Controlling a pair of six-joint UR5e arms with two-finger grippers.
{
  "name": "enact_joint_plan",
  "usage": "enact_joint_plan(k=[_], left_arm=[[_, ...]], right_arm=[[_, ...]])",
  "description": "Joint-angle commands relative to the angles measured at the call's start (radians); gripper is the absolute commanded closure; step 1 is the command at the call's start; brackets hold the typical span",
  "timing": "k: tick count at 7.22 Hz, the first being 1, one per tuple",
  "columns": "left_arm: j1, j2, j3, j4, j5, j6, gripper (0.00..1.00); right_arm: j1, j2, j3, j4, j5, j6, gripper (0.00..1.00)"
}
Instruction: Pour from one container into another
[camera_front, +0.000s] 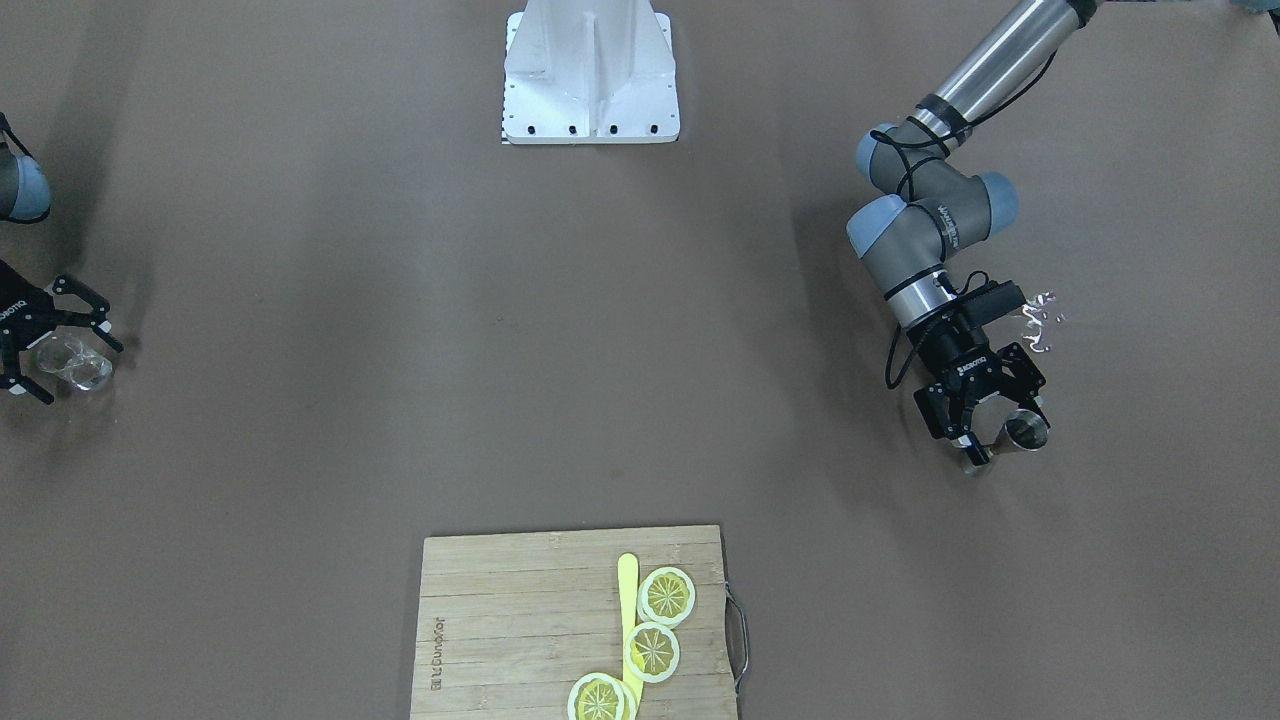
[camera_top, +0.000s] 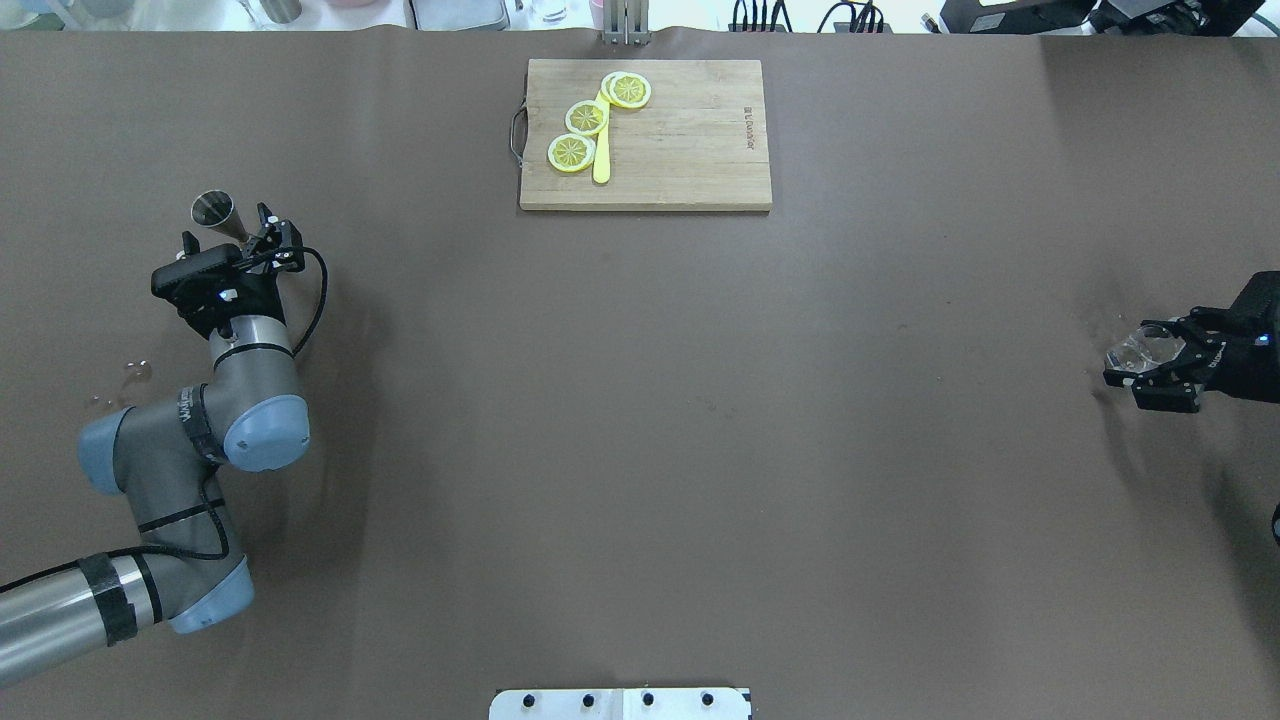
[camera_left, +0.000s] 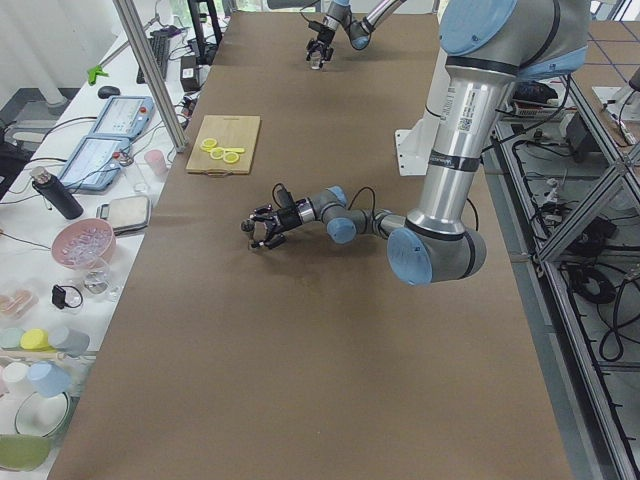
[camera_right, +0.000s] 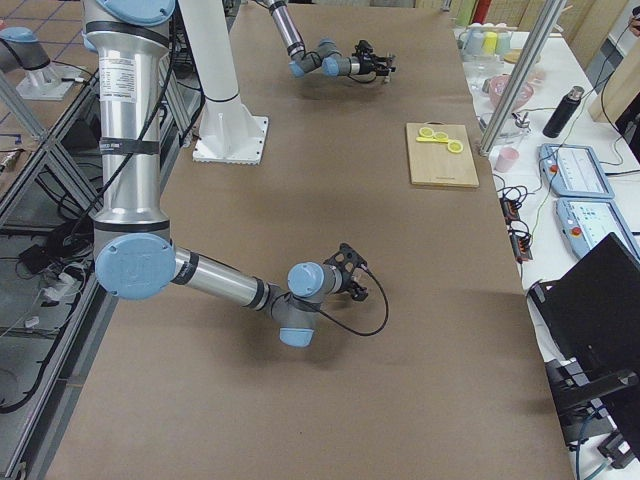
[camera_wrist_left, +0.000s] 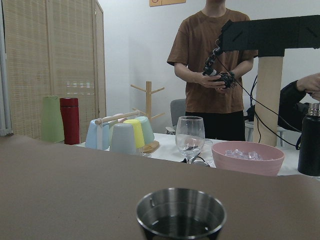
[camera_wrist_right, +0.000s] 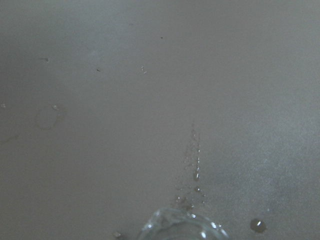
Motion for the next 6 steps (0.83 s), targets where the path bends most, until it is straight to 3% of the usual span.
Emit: enact_joint_plan(k=[1,3,6], left_arm=[[0.000,-0.002,0.005,0.003,-0.002,-0.008,0.07],[-0.001,-0.005,0.009,0.005,-0.002,-0.006,0.08],[-0.001,-0.006,0.020,0.006,-0.002,-0.006,0.29]], right_arm=[[-0.002,-0.001,-0.001,0.019,0.003,0.001,0.05],[-0.002,-0.007,-0.001,0.019,0.004,-0.003,0.19],[-0.001,-0.011,0.004,0.019,0.018,-0.010,0.36]])
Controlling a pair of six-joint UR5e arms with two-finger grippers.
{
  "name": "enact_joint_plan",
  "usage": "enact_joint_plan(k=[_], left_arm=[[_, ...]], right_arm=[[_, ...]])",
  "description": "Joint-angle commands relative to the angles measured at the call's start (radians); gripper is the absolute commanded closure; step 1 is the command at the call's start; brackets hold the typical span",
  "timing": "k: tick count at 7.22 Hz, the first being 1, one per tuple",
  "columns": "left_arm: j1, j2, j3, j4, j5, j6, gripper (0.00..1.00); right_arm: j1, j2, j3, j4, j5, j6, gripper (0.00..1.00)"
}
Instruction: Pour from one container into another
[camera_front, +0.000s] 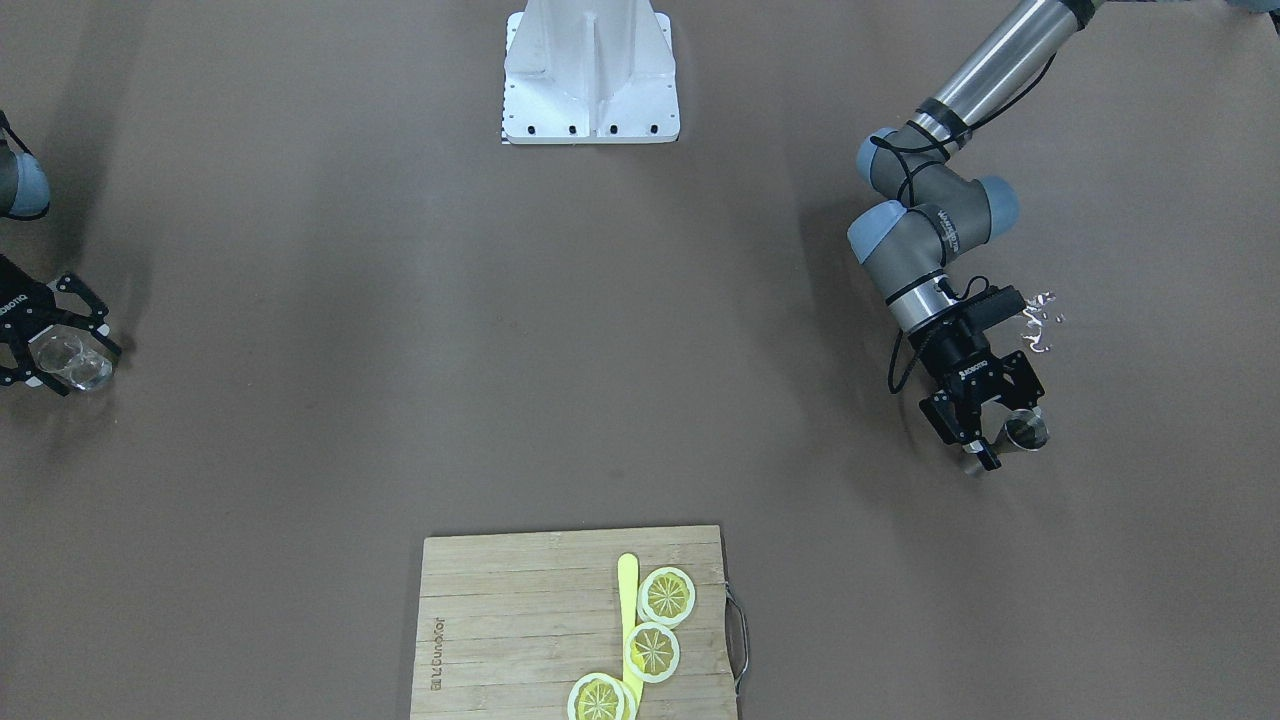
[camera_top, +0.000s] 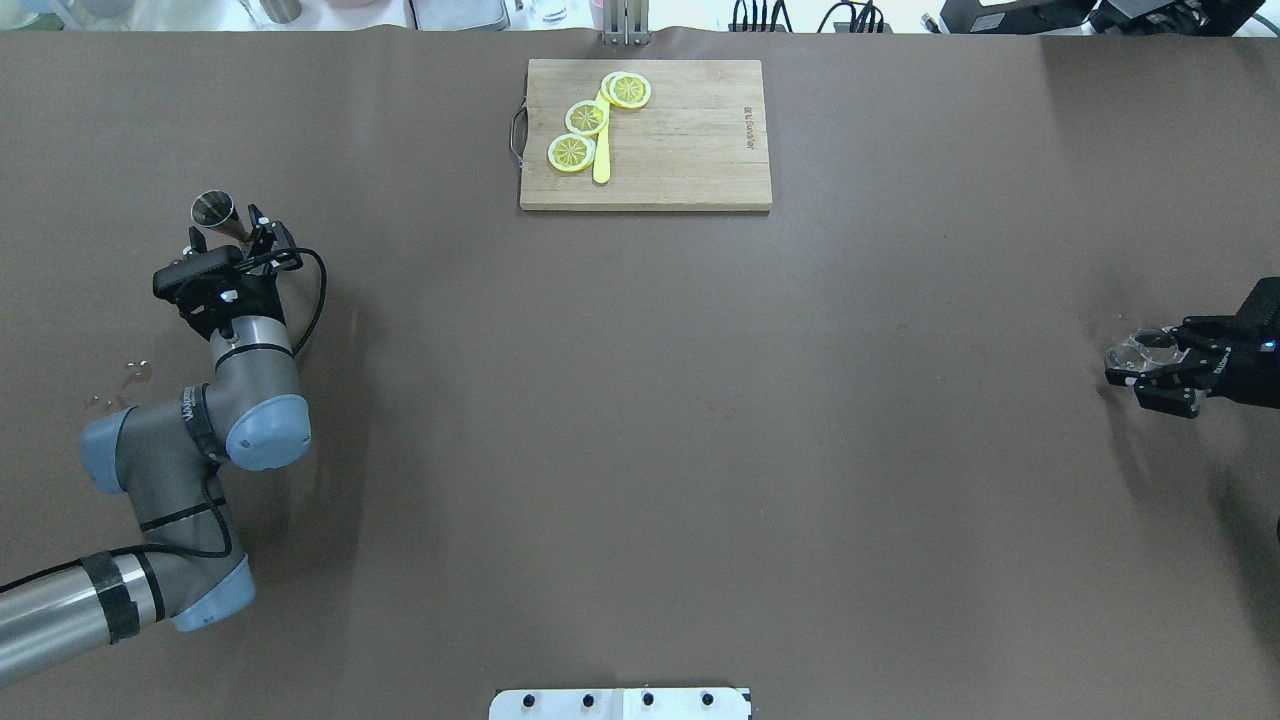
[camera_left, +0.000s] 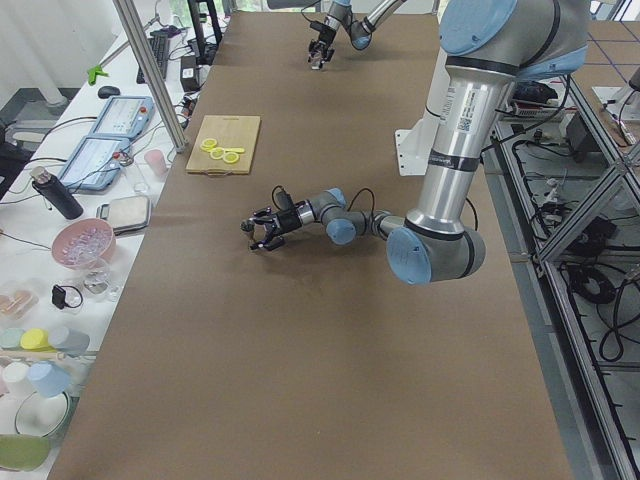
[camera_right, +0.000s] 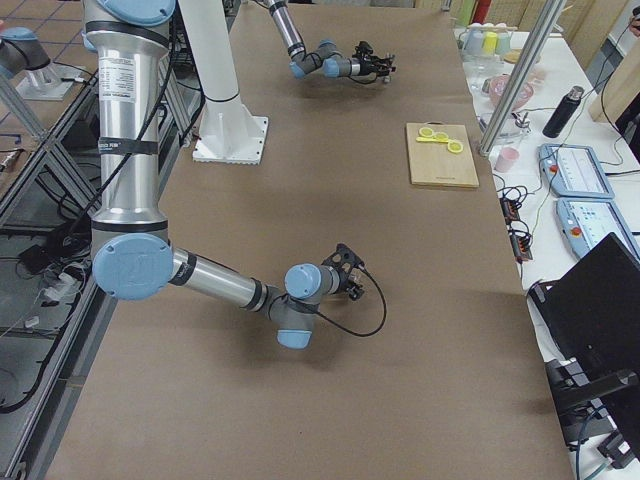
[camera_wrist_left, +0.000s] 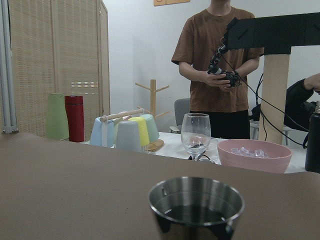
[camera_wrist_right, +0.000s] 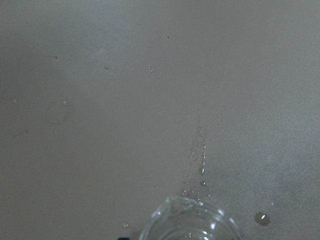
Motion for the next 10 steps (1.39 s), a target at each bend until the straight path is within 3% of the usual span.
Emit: enact_joint_plan(k=[1,4,5,6,7,8,10], left_arm=[[0.000,-0.002,0.002,0.014,0.000,0.000,0.29],[0.000,-0.014,0.002,0.037,-0.002,-0.002,0.34],[0.000,-0.014,0.005,0.037,-0.002,-0.008,0.36],[0.000,-0.016,0.013,0.037,-0.002,-0.015,0.38],[0.000,-0.017,0.015,0.036,-0.003,-0.017,0.42],[0.000,-0.017,0.015,0.037,-0.005,-0.021,0.55],[0.000,-0.022,0.016,0.037,-0.006,-0.037,0.75]], right_arm=[[0.000,-0.001,0.002,0.000,0.014,-0.004,0.42],[0.002,-0.002,0.002,0.000,0.016,-0.024,0.67],[0.003,-0.001,0.005,0.002,0.028,-0.024,0.87],[0.024,0.002,0.007,0.000,0.054,-0.030,1.00],[0.057,0.008,0.014,-0.004,0.089,-0.059,1.00],[0.086,0.020,0.018,-0.015,0.123,-0.078,1.00],[0.158,0.138,0.036,-0.155,0.248,-0.078,1.00]])
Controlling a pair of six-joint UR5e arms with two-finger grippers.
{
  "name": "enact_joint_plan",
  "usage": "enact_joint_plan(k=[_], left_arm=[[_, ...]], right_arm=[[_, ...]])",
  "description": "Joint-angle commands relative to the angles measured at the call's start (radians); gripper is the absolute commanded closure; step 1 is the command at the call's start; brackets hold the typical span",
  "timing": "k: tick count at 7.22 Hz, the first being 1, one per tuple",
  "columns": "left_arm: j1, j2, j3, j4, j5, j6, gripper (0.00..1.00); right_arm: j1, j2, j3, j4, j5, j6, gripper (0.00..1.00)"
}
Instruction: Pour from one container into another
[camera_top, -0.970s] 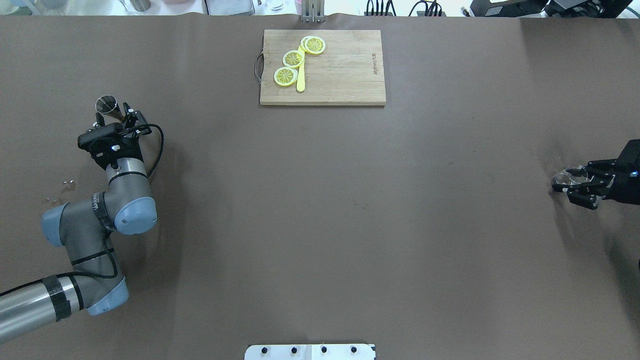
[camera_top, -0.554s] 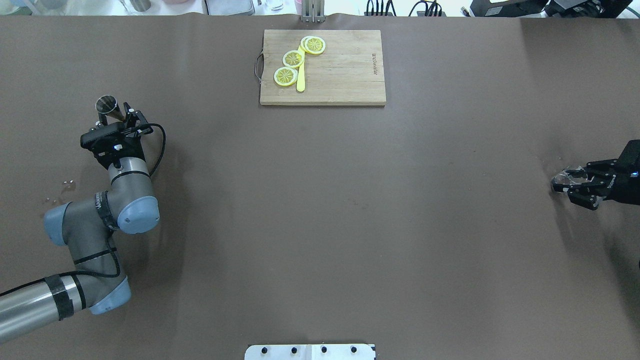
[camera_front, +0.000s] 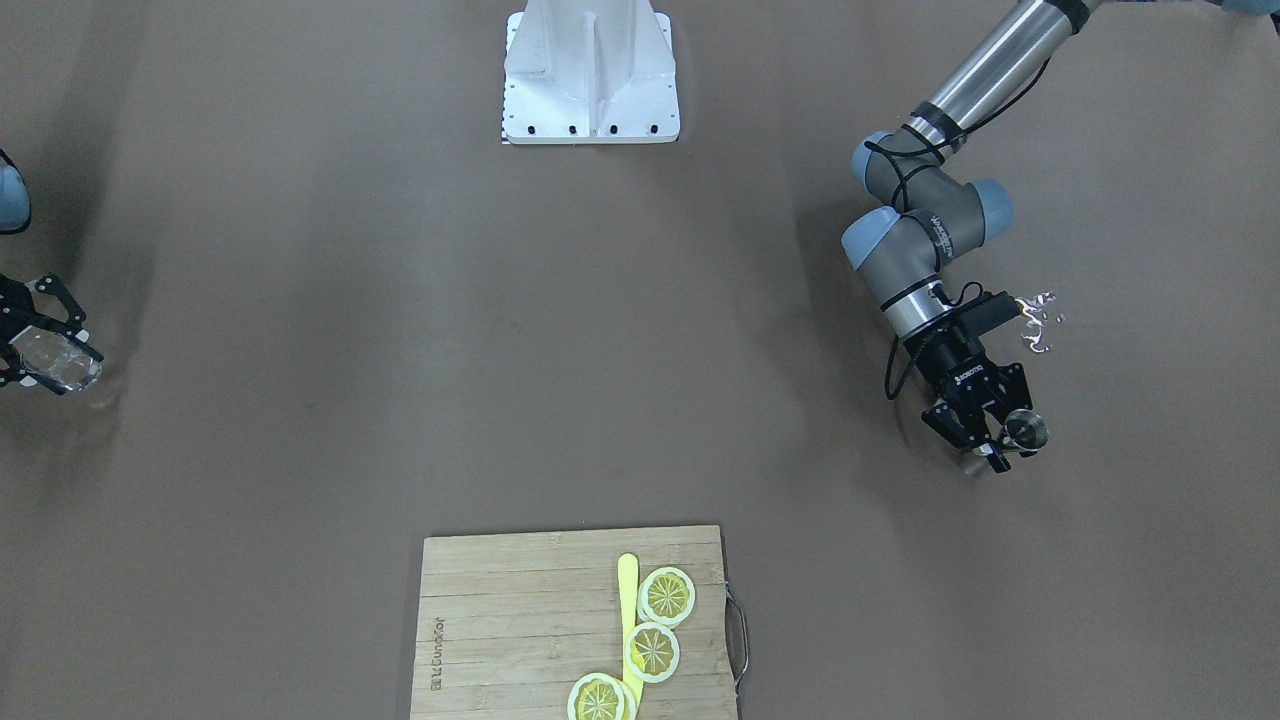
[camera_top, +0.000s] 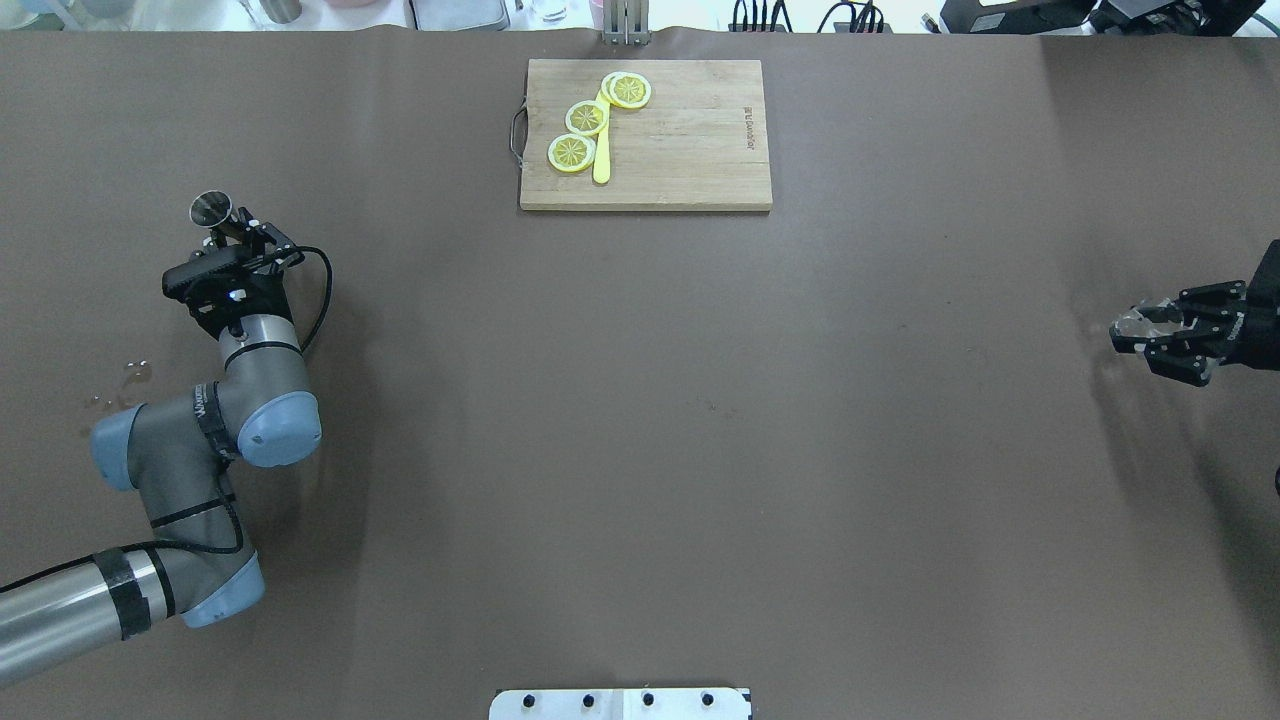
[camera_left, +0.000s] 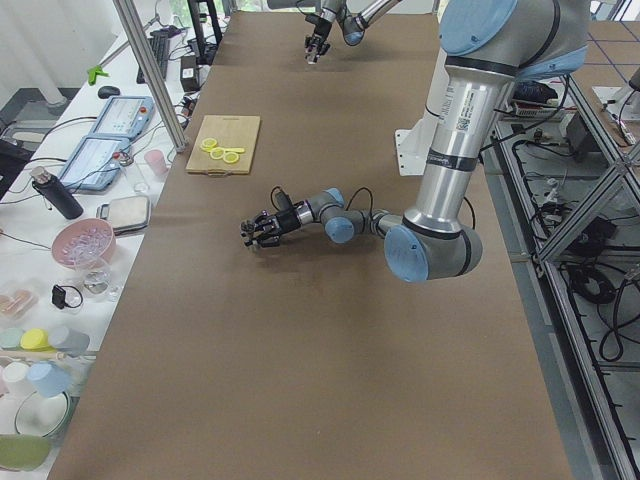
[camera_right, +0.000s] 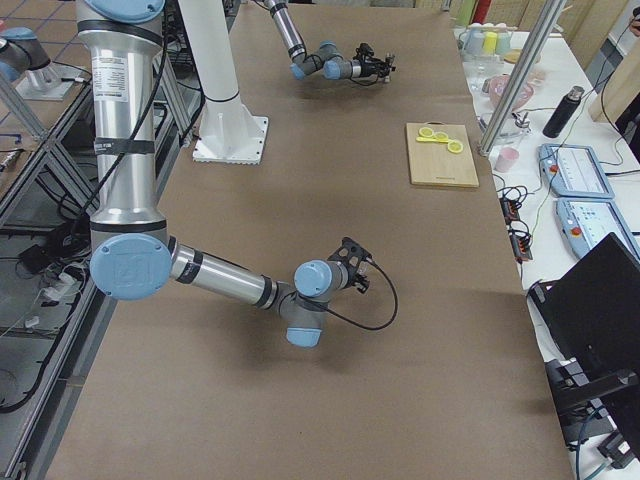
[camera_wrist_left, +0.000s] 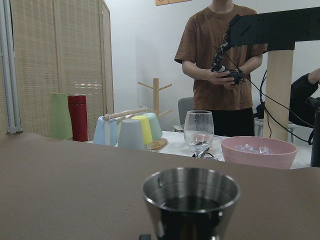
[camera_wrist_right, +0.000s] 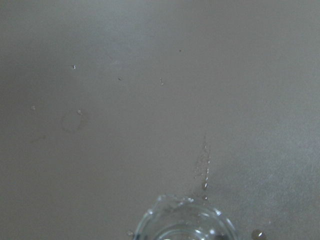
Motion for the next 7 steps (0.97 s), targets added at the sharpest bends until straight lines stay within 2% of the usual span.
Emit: enact_joint_plan(k=[1,3,4,6,7], left_arm=[[0.000,-0.003,0.001,0.000,-0.002,-0.006,0.86],[0.000,-0.003,-0.004,0.000,-0.002,-0.004,1.00],[-0.002,-0.002,-0.013,0.000,-0.004,-0.004,1.00],[-0.002,0.008,-0.063,-0.001,-0.002,0.011,1.00],[0.000,0.011,-0.094,-0.001,-0.002,0.016,1.00]], right_arm=[[0.050,0.143,0.044,-0.202,0.085,-0.003,1.00],[0.044,0.162,0.174,-0.398,0.090,-0.006,1.00],[0.046,0.165,0.213,-0.451,0.088,-0.008,1.00],[0.066,0.162,0.267,-0.476,0.091,-0.014,1.00],[0.075,0.159,0.320,-0.544,0.092,-0.019,1.00]])
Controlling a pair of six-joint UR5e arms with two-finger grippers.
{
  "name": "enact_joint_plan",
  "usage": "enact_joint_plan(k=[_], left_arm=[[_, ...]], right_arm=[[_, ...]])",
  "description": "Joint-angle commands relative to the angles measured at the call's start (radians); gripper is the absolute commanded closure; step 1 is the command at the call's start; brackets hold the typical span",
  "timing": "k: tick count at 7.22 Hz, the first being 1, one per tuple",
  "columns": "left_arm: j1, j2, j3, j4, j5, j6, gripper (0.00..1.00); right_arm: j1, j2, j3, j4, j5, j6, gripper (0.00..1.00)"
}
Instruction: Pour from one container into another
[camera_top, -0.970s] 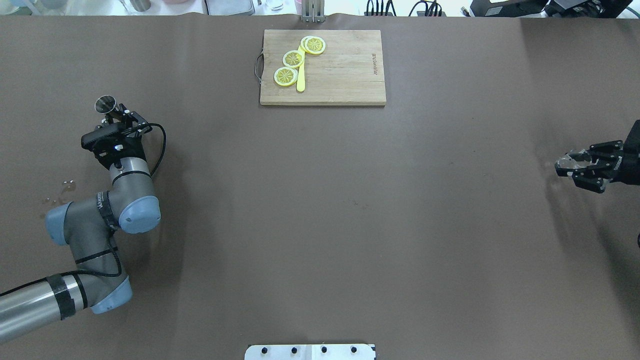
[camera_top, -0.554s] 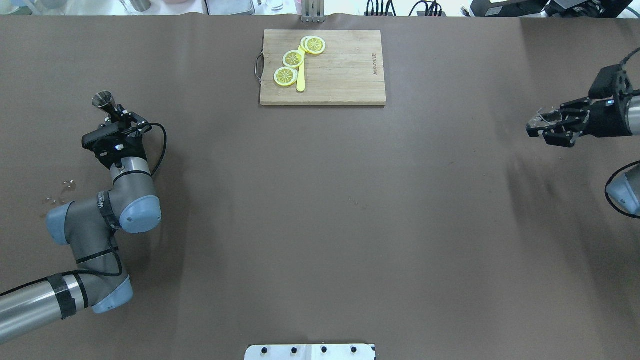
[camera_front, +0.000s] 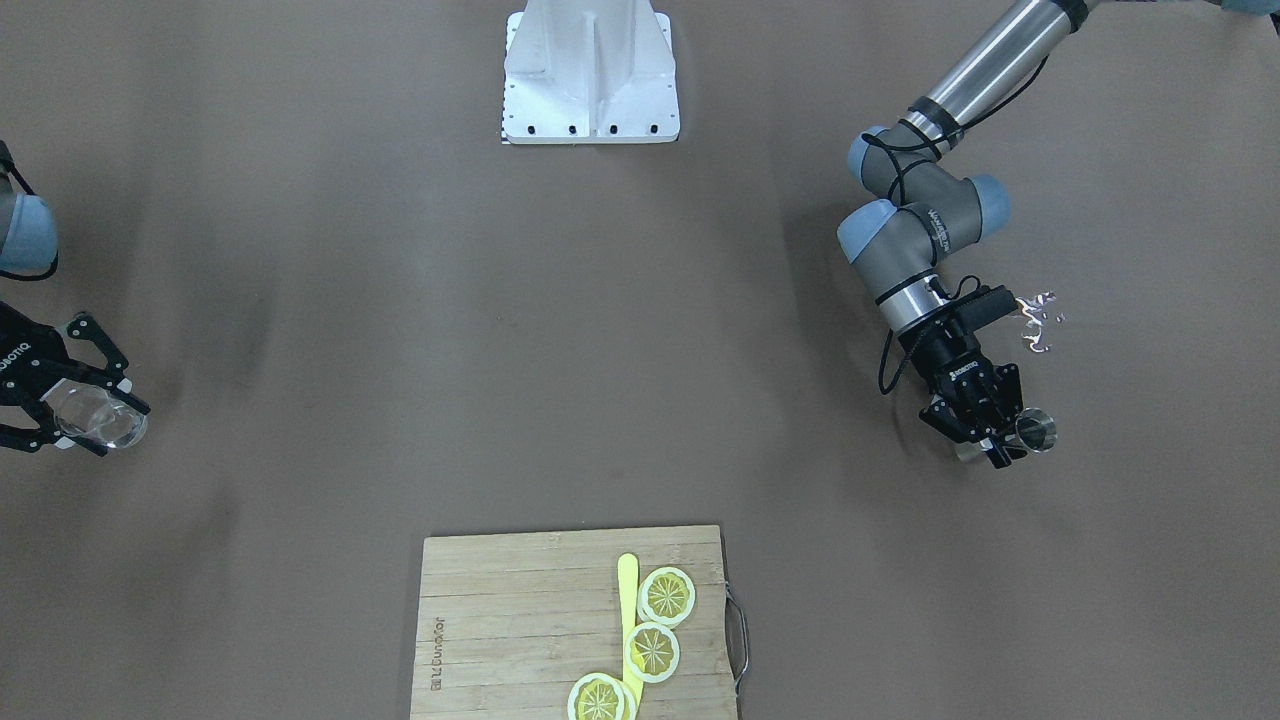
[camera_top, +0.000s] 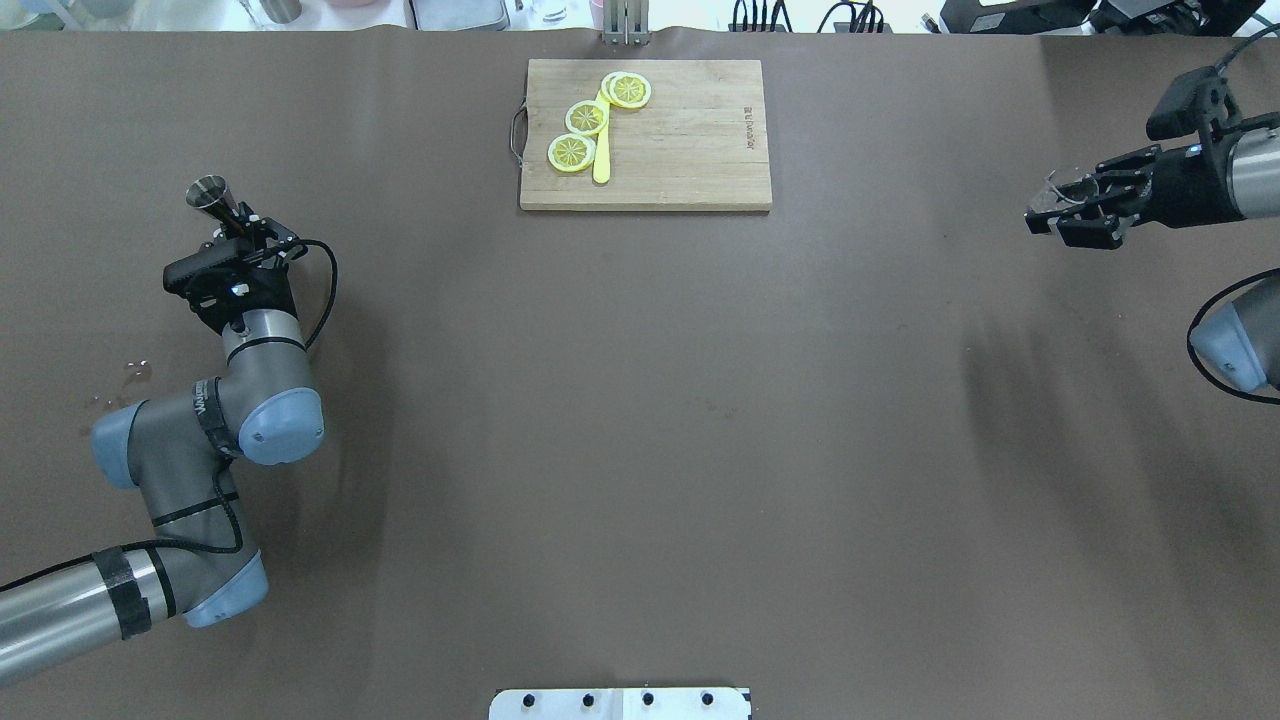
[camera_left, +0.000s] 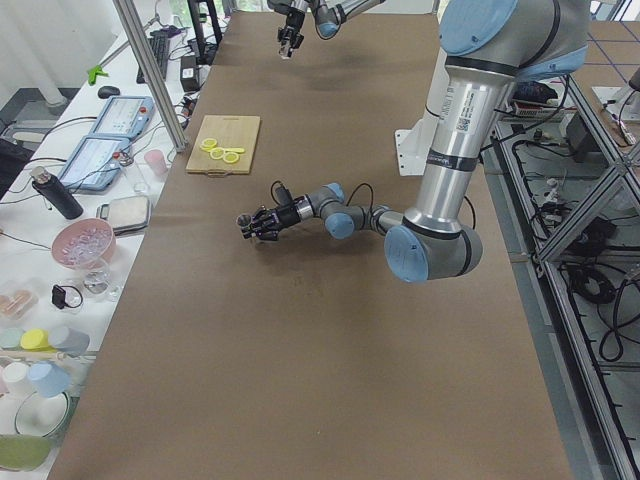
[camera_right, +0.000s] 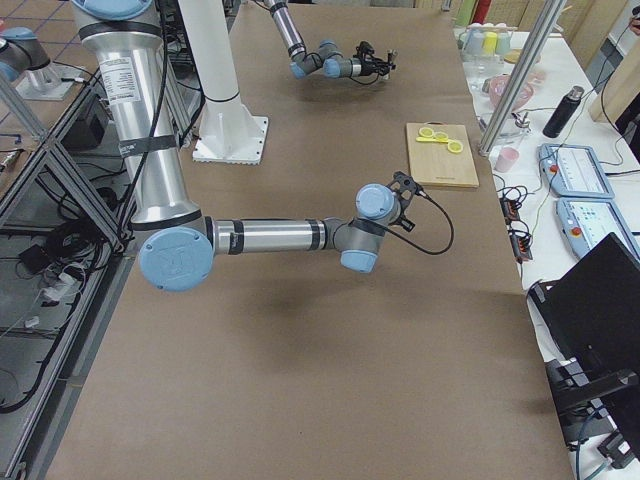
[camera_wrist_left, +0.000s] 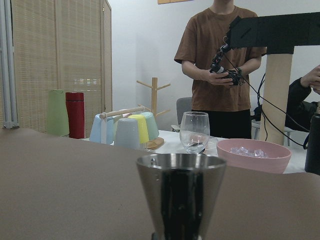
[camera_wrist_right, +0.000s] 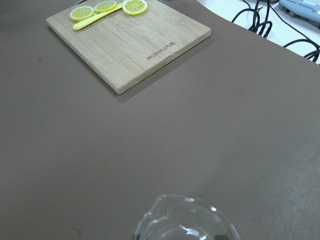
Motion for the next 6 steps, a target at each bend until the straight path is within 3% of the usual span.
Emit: enact_joint_plan(k=[1,3,4,6], left_arm=[[0.001,0.007,-0.065,-0.002,-0.001,0.047,1.00],[0.003,0.012,-0.122,-0.009,-0.009,0.151,1.00],[0.003,0.010,-0.144,-0.012,-0.042,0.197,1.00],[0.015,0.009,-0.184,-0.022,-0.049,0.318,1.00]], right_arm=[[0.010,-0.005,0.091,-0.103,-0.002,-0.021,1.00],[-0.008,0.002,0.192,-0.276,-0.027,-0.105,1.00],[-0.045,-0.009,0.276,-0.354,-0.098,-0.118,1.00],[-0.080,-0.005,0.394,-0.552,-0.113,-0.118,1.00]])
